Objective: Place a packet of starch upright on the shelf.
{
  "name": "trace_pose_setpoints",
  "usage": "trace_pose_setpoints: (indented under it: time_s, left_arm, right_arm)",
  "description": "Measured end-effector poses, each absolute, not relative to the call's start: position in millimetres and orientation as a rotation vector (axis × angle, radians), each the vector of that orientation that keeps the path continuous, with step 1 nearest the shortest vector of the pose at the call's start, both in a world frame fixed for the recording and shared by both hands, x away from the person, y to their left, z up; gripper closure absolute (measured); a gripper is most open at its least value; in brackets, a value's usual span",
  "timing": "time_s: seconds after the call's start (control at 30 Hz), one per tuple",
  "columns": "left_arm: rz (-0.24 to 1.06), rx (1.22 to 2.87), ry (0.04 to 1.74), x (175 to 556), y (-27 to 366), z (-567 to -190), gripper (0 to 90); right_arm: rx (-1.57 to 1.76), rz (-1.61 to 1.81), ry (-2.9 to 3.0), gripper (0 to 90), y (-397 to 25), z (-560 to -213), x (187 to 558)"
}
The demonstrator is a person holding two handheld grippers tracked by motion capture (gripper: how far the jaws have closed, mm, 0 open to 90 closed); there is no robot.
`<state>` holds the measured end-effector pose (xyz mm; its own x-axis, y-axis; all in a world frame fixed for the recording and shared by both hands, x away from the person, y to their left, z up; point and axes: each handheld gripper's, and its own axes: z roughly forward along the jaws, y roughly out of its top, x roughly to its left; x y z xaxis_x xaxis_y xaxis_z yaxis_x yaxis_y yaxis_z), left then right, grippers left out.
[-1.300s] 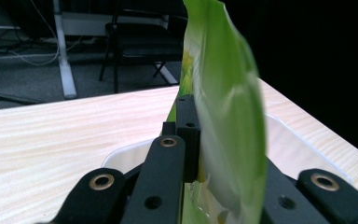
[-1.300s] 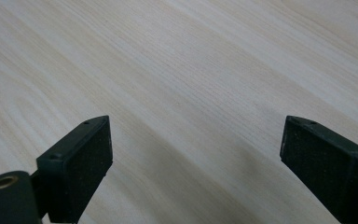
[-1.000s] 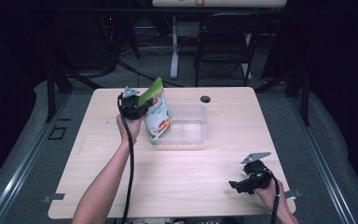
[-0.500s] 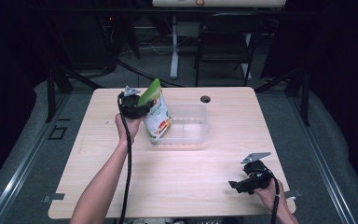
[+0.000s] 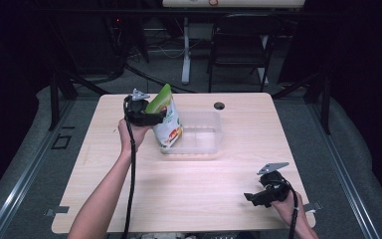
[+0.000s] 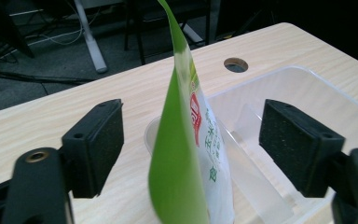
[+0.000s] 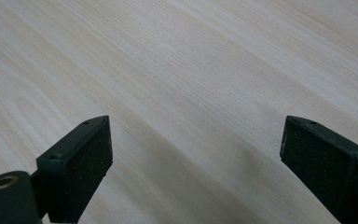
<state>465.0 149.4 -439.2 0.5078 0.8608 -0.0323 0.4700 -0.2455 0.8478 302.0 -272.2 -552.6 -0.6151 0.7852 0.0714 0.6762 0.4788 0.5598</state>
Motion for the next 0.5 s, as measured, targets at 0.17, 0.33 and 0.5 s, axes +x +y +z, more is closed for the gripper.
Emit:
trace_pose_setpoints:
  time_s: [0.17, 0.33, 0.5]
  left_arm:
    - [0.561, 1.884, 1.104, 455.0, 158.4, -428.1, 15.6]
    - [0.534, 1.835, 1.104, 428.3, 172.2, -418.6, 10.2]
    - [0.554, 1.798, 1.079, 388.9, 187.4, -419.7, 7.7]
  right_arm:
    - [1.266, 0.822, 2.528, 8.6, -272.5, -552.5, 302.1]
    - [1.269, 0.820, 2.527, 8.6, -272.1, -552.5, 301.8]
    - [1.267, 0.822, 2.534, 8.6, -271.8, -552.6, 301.9]
